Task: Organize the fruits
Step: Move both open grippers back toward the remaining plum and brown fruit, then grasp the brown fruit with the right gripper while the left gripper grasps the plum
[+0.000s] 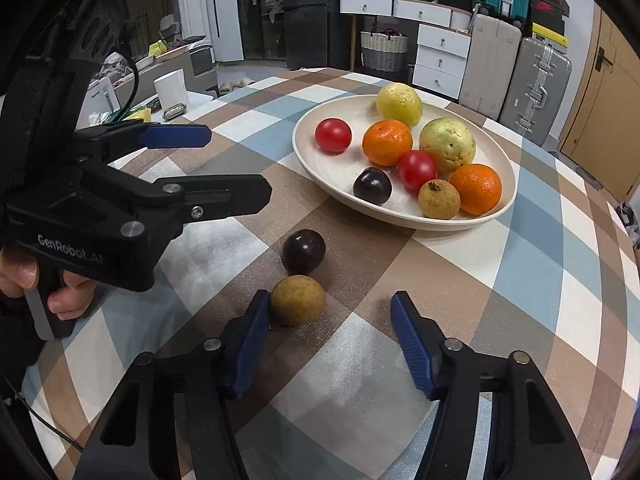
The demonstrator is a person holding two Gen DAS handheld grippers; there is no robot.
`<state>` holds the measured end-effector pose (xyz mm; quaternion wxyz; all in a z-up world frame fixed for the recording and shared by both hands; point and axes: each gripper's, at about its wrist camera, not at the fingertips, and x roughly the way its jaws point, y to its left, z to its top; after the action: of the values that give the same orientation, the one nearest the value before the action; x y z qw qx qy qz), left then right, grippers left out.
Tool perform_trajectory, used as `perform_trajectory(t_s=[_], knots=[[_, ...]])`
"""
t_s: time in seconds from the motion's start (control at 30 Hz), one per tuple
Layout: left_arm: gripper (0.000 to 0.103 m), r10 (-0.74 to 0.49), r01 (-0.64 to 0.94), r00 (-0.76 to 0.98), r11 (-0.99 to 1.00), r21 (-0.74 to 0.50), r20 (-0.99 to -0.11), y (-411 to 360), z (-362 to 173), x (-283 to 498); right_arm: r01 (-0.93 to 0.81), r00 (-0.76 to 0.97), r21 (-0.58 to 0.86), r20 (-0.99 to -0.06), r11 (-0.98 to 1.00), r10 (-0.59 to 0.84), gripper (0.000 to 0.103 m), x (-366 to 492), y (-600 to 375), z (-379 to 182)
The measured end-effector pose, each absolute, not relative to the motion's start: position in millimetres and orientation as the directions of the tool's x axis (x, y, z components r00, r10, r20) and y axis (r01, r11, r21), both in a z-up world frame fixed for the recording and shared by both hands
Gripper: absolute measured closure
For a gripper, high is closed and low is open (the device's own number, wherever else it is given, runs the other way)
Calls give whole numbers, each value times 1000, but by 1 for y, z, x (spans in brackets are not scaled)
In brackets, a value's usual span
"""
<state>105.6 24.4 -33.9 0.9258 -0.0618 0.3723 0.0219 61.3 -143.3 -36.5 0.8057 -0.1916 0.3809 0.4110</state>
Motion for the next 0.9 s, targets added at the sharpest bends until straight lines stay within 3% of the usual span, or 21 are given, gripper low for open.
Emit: perform_trajectory(t_s=[0.1,0.17,0.23,0.9], knots=[[1,-7,-84,723,991,-99,-691,24,-34,106,-819,363,6,-769,574,526,54,60,-141,-36],[1,-8,-84,722,992,-99,-692,24,-34,106,-824,353,15,-767,566,535,70,59,-143,-35],[1,-8,-83,721,992,-98,-693,24,-34,106,-826,343,32,-764,563,546,75,60,-144,-35],[1,-94,42,654,995,-87,-751,-11,-47,114,-724,431,62,-737,687,520,75,88,-173,-26]])
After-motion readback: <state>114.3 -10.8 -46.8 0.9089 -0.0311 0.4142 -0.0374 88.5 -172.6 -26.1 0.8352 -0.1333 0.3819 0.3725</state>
